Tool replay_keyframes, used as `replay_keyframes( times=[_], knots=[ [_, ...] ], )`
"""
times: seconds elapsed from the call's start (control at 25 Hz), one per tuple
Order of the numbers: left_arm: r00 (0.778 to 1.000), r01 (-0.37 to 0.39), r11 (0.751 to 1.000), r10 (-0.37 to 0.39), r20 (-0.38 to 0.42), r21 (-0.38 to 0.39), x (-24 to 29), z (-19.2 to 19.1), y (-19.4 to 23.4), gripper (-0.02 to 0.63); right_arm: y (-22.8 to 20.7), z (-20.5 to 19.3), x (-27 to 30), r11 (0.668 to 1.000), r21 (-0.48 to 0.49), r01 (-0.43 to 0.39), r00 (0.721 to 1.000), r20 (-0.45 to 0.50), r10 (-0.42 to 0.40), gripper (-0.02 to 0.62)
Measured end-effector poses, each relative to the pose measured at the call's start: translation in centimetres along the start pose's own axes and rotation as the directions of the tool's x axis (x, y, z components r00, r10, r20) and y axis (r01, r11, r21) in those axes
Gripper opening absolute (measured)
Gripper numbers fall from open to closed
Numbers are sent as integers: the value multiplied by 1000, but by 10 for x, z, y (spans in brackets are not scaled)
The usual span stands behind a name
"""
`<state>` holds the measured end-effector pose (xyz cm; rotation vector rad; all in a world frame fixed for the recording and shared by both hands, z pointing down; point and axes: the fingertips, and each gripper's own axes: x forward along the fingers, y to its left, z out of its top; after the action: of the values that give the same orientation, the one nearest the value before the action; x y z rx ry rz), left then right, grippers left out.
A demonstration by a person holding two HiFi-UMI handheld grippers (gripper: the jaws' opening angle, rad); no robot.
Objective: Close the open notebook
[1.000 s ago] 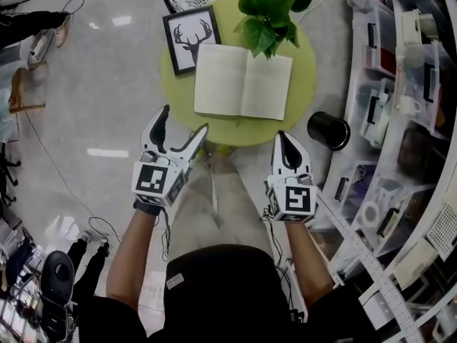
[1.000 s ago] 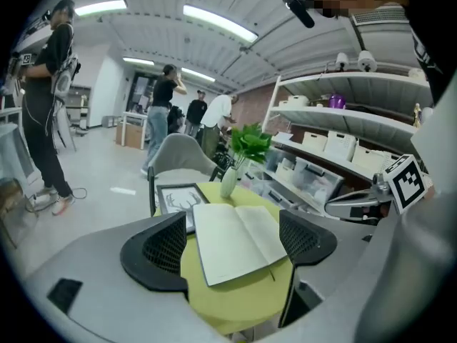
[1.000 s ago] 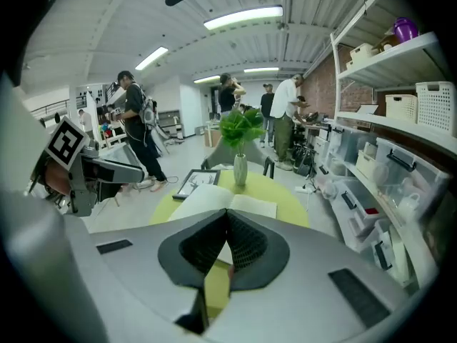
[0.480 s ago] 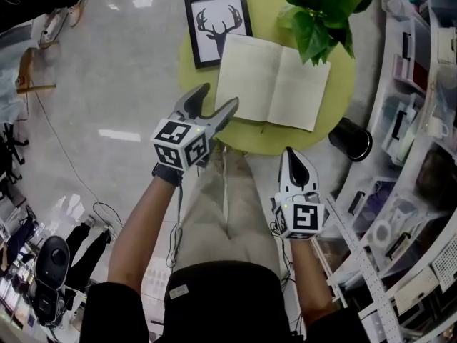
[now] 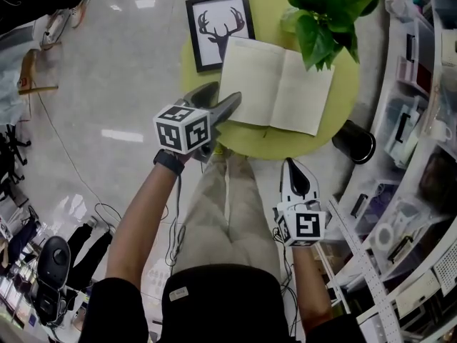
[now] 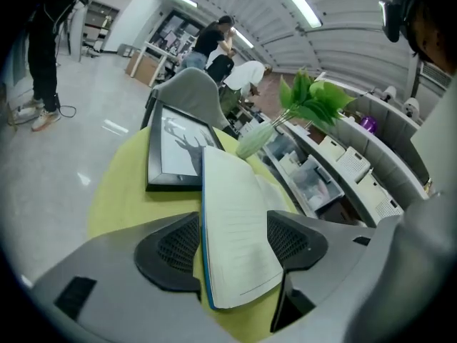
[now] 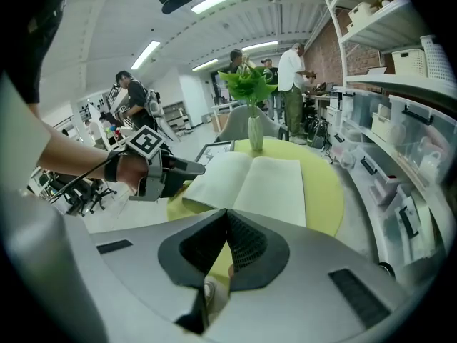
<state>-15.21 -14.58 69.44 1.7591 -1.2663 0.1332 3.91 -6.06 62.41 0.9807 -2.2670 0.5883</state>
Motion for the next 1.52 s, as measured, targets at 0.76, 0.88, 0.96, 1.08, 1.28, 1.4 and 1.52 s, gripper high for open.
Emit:
replay_keyframes(
  times=[0.76, 0.88, 0.96, 1.08, 1.28, 1.4, 1.52],
  knots=[
    [999, -46, 999, 46, -4, 18, -8, 3, 10, 130, 4, -5, -5, 999, 34, -6, 1000, 7, 6, 2],
    [998, -61, 998, 61, 7, 20, -9, 4, 11, 113, -4, 0, 8, 1000, -7, -2, 1000, 17, 2, 2],
    [997, -78, 997, 78, 19, -11, -10, 4, 14, 92, -12, 4, 17, 1000, -24, 6, 1000, 20, -6, 2],
    [995, -90, 993, 93, 39, -70, -13, 6, 17, 51, -22, 12, 27, 1000, -15, 10, 999, 31, -9, 0],
    [995, -86, 993, 89, 38, -79, -14, 6, 16, 46, -18, 18, 31, 1000, -4, -11, 999, 39, 12, 2],
    [996, -84, 993, 87, 37, -78, -15, 7, 15, 46, -13, 14, 30, 1000, -3, -22, 999, 29, 22, 2],
    [996, -82, 994, 85, 38, -78, -14, 7, 15, 44, -10, 8, 29, 1000, 1, -28, 999, 18, 28, 2]
  ],
)
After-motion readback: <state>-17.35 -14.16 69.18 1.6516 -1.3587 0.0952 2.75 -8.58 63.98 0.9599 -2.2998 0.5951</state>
